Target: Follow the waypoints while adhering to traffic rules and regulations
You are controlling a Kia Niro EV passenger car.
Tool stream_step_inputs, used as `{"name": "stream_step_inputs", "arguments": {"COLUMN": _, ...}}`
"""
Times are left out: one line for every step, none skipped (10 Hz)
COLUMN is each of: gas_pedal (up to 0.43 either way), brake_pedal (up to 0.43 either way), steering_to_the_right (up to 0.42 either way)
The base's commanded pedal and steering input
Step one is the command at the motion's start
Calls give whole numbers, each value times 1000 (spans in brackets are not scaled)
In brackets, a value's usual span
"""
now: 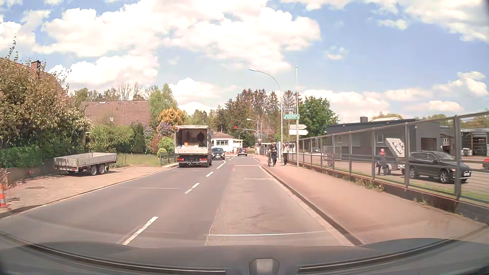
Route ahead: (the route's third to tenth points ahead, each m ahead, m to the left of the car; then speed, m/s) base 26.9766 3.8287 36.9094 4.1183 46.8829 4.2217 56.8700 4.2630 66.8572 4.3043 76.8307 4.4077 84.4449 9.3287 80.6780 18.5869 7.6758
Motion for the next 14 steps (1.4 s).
{"name": "stream_step_inputs", "arguments": {"gas_pedal": 59, "brake_pedal": 0, "steering_to_the_right": -3}}
{"name": "stream_step_inputs", "arguments": {"gas_pedal": 59, "brake_pedal": 0, "steering_to_the_right": -3}}
{"name": "stream_step_inputs", "arguments": {"gas_pedal": 47, "brake_pedal": 0, "steering_to_the_right": -5}}
{"name": "stream_step_inputs", "arguments": {"gas_pedal": 28, "brake_pedal": 0, "steering_to_the_right": -6}}
{"name": "stream_step_inputs", "arguments": {"gas_pedal": 20, "brake_pedal": 0, "steering_to_the_right": -8}}
{"name": "stream_step_inputs", "arguments": {"gas_pedal": 8, "brake_pedal": 0, "steering_to_the_right": -10}}
{"name": "stream_step_inputs", "arguments": {"gas_pedal": 8, "brake_pedal": 0, "steering_to_the_right": -12}}
{"name": "stream_step_inputs", "arguments": {"gas_pedal": 0, "brake_pedal": 0, "steering_to_the_right": -11}}
{"name": "stream_step_inputs", "arguments": {"gas_pedal": 0, "brake_pedal": 0, "steering_to_the_right": -7}}
{"name": "stream_step_inputs", "arguments": {"gas_pedal": 0, "brake_pedal": 0, "steering_to_the_right": -4}}
{"name": "stream_step_inputs", "arguments": {"gas_pedal": 0, "brake_pedal": 0, "steering_to_the_right": -2}}
{"name": "stream_step_inputs", "arguments": {"gas_pedal": 0, "brake_pedal": 0, "steering_to_the_right": 0}}
{"name": "stream_step_inputs", "arguments": {"gas_pedal": 0, "brake_pedal": 0, "steering_to_the_right": 0}}
{"name": "stream_step_inputs", "arguments": {"gas_pedal": 0, "brake_pedal": 0, "steering_to_the_right": 0}}
